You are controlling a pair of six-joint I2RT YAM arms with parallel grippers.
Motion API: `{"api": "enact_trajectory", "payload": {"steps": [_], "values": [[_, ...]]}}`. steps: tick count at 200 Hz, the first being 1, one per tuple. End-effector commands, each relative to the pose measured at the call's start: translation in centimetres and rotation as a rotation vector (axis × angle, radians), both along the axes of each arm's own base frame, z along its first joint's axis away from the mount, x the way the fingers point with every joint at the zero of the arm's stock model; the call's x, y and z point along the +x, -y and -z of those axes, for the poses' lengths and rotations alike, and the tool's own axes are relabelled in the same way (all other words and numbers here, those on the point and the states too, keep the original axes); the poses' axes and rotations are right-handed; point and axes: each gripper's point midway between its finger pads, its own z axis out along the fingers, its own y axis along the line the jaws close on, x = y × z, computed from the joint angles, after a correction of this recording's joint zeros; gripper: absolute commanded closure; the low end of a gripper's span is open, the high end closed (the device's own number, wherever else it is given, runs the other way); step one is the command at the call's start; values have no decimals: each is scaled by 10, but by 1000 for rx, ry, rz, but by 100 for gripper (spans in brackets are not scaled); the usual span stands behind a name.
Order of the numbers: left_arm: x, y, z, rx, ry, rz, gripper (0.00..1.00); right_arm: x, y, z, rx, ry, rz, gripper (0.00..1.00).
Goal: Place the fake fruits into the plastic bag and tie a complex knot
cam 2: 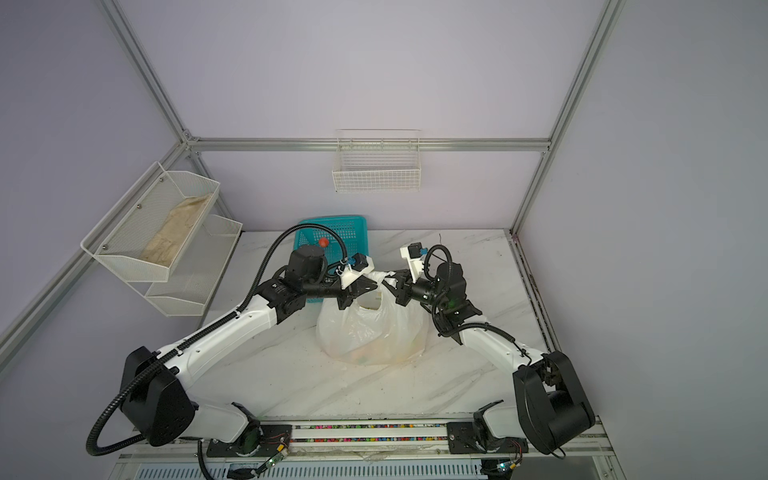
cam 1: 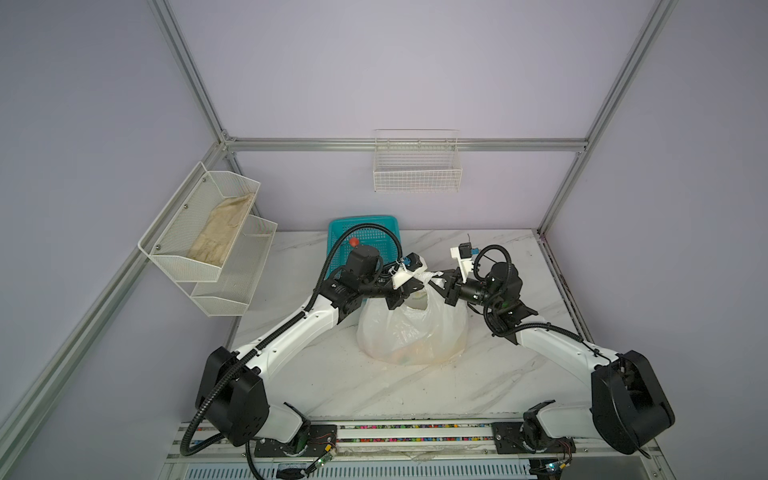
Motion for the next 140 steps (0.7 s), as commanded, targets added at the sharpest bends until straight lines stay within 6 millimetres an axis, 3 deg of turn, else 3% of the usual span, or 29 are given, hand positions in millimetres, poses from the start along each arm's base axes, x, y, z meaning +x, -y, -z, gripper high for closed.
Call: {"api": "enact_trajectory", "payload": {"steps": [1,38,140], "values": [[-1,-5,38,78,-72,-9,87,2,3,-25,29,119,11,94],[0,3,37,58,-94,21,88,1,0,-16,-6,144,-13,91],[-3,-5,43,80,-100,1,93,-3,4,-5,-126,197,-9,75]]}}
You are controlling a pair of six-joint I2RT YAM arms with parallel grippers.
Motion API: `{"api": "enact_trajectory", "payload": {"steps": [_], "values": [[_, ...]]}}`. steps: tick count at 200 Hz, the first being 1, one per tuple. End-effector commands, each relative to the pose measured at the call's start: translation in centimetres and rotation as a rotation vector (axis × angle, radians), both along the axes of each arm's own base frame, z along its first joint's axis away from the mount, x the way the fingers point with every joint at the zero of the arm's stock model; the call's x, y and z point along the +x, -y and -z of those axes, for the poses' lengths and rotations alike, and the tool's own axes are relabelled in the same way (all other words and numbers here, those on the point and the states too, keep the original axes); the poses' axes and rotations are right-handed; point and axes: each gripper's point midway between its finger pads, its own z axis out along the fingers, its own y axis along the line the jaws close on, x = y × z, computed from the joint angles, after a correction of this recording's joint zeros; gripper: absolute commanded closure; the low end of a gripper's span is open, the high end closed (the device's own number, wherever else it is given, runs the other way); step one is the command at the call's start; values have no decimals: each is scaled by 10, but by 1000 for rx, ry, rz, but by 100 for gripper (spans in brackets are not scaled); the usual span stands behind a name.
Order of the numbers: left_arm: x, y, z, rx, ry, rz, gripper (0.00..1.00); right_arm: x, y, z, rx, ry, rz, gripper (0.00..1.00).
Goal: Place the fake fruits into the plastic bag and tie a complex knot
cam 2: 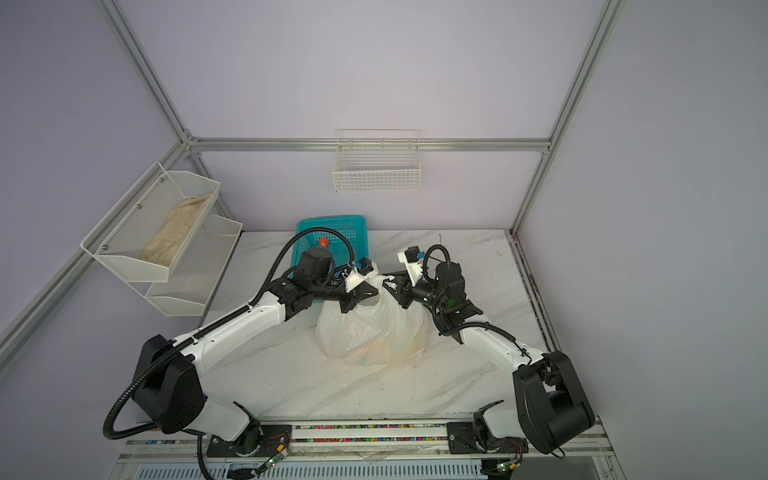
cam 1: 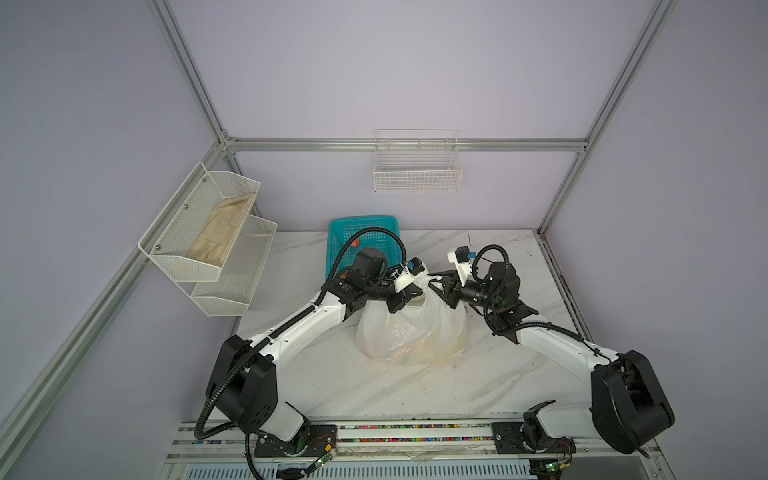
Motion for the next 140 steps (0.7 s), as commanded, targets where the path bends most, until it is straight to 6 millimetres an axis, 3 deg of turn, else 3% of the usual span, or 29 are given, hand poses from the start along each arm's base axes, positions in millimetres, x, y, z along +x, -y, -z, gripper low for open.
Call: {"api": "enact_trajectory", "payload": {"steps": [1,63,83,140], "values": [[-5,-5,10,23,-13,4,93,-5,1,-22,3,75,-17,75],[-4,-11,8,51,13,-11,93,-6,23,-17,-147,76,99,57],[-6,-9,6,41,13,2,93,-10,25,-21,-147,79,101,44],[-8,-8,4,30,13,14,93,-3,2,-24,-74,48,10,26]]}}
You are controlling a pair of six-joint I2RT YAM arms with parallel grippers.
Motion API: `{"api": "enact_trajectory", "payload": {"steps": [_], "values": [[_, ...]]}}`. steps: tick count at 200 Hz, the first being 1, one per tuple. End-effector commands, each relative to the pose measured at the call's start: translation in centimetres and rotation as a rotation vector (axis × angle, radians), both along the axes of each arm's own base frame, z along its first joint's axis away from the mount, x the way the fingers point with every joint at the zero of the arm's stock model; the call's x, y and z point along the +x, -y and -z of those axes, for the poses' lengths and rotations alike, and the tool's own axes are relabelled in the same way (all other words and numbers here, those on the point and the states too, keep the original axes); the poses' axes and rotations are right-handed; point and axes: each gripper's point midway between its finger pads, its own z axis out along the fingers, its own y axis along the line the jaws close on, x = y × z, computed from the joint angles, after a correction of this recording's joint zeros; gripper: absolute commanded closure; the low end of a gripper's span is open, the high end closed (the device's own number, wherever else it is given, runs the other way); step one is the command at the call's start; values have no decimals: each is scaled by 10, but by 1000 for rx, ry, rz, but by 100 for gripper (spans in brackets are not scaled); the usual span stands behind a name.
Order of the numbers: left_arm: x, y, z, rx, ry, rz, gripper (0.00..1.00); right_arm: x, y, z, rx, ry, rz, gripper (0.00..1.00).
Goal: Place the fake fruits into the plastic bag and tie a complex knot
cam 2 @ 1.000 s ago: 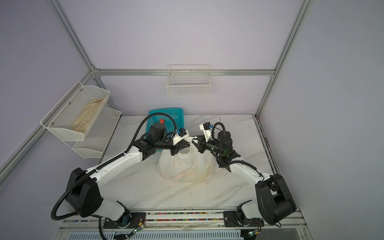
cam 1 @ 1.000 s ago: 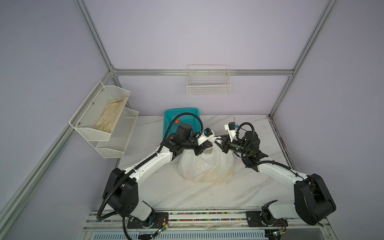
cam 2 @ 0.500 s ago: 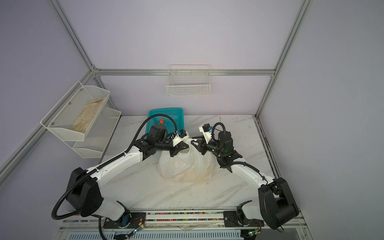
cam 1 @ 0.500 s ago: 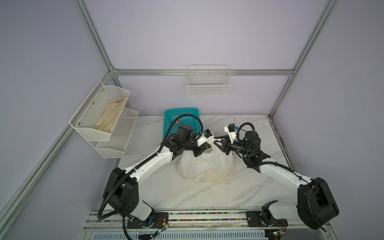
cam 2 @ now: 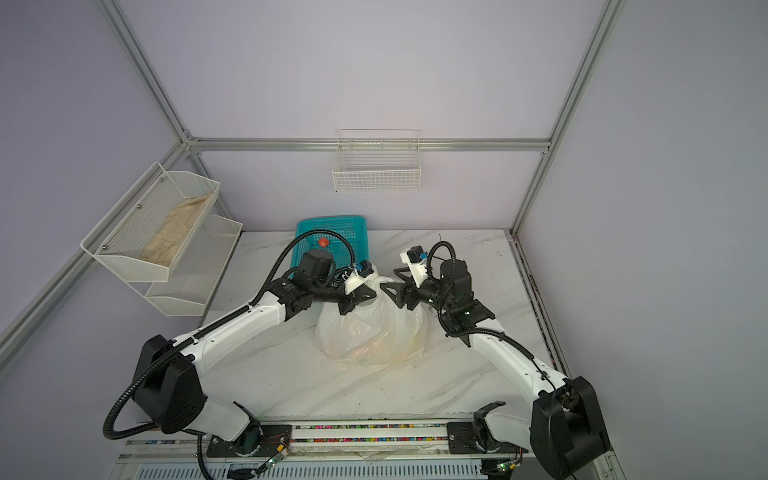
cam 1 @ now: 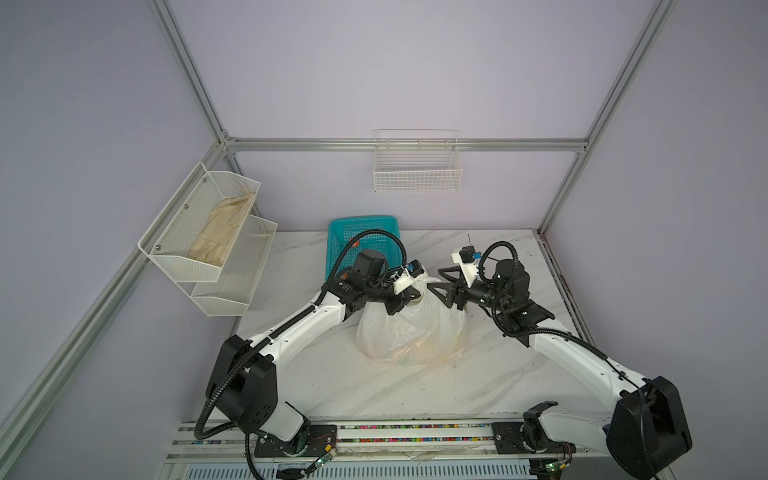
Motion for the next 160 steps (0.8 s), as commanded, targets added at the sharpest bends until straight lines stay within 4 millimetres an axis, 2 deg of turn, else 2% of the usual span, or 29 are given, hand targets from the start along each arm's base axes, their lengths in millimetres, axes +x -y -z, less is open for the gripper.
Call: {"api": "enact_trajectory", "payload": {"steps": [1,37,54,57,97,114,137,147,159,160], "values": [[-7,-2,-6,-13,23,23,93,3,-13,-14,33,28,-54,26],[-7,-2,-5,-13,22,23,92,4,-29,-11,36,32,-101,25],[-8,-3,-4,-11,22,22,92,6,-31,-9,25,38,-107,29],[-8,-3,-5,-11,24,23,92,9,-33,0,13,21,-107,30],[-5,-7,1,12,29,-1,91,17,-34,18,-37,18,-100,62],[-5,-10,4,25,26,-14,89,16,-35,20,-44,24,-114,71],[-8,-13,2,26,30,-18,80,12,-35,16,-61,55,-131,89],[-10,-15,-1,24,34,-20,73,10,-33,11,-67,78,-136,97],[-13,-16,-3,22,31,-24,65,6,-32,4,-67,103,-146,100],[-14,-18,-10,11,47,-25,65,6,-33,4,-67,105,-148,100]]}}
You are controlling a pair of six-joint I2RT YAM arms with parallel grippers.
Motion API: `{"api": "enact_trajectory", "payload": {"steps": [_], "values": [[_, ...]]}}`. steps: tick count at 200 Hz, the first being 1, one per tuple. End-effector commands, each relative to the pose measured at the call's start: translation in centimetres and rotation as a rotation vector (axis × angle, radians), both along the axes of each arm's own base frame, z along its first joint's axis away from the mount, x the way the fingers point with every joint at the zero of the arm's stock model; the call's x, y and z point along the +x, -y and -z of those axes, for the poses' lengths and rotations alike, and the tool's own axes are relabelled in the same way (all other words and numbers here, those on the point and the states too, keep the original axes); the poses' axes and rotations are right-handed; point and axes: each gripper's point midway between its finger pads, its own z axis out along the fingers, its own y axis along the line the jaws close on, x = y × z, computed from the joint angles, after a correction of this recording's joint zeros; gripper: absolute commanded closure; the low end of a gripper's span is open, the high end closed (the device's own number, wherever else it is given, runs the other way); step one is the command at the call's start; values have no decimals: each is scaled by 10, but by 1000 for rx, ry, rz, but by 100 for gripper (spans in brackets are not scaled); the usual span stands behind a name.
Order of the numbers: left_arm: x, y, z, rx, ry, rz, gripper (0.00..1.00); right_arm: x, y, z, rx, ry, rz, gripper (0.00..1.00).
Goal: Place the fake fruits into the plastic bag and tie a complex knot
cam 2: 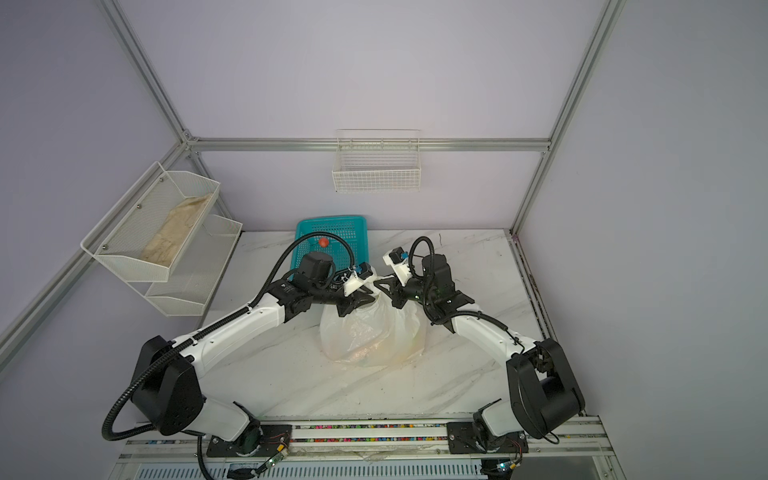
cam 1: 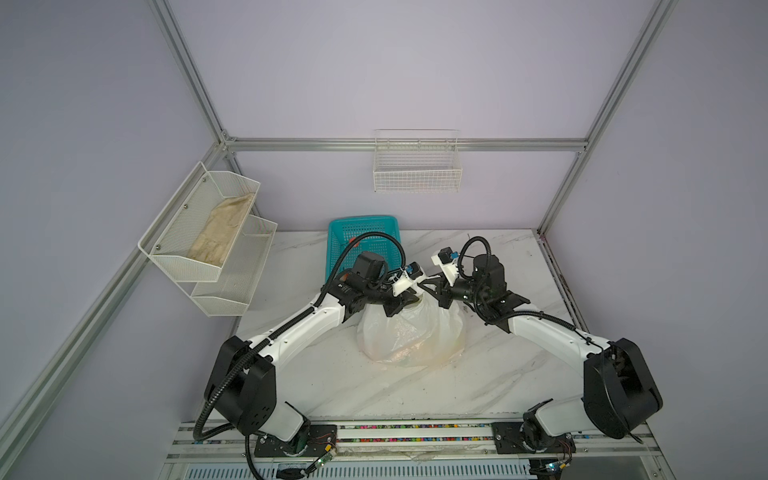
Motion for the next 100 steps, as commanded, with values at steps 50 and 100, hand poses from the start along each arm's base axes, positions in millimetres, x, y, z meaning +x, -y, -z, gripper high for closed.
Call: {"api": "enact_trajectory", "payload": {"steps": [50,100], "values": [[-32,-28,-92,-148,204,-34,43,-30,4,-65,27,215,-99,100],[-17,-39,-126,-99,341,-75,29,-52,5,-87,72,257,-170,100]]}}
